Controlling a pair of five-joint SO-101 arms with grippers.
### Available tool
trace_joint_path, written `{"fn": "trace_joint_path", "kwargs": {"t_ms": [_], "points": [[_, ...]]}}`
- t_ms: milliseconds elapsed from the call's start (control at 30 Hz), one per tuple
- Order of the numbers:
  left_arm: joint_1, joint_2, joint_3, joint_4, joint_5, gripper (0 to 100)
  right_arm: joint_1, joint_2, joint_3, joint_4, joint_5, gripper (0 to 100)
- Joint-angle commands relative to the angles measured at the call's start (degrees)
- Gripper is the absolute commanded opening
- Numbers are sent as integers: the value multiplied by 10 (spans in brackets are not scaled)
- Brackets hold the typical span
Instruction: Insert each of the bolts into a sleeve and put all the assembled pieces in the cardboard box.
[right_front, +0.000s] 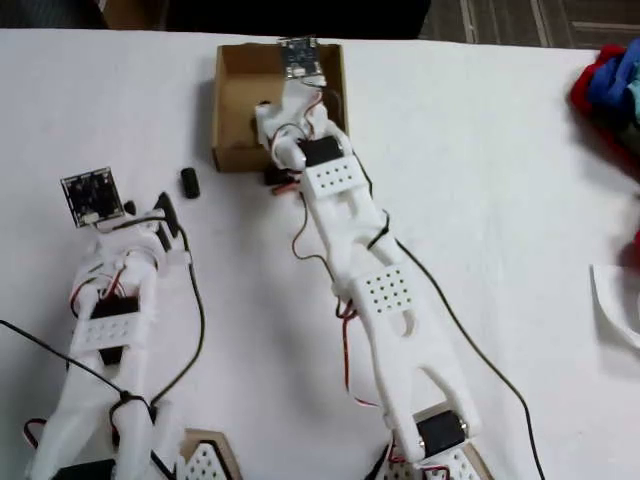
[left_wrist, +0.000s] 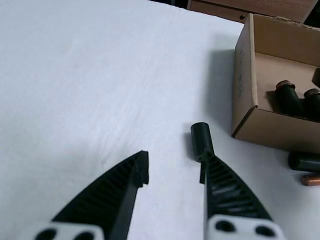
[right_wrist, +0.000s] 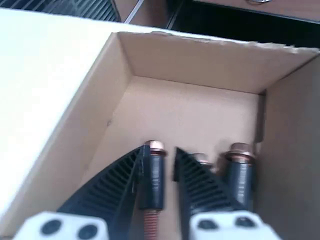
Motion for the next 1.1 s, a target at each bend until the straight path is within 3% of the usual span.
{"fn": "trace_joint_path", "kwargs": {"t_ms": [0, 700, 933, 1067], "points": [[2, 0, -15, -10, -7, 188, 35, -16, -11, -12, -4, 25], [1, 1, -16, -10, -7, 188, 63, -220, -11, 335, 2, 24], [-41, 1, -22, -9, -4, 188, 22, -237, -11, 507, 135, 23], [-99, 1, -53, 18, -5, 188, -10, -233, -4, 545, 153, 22]]}}
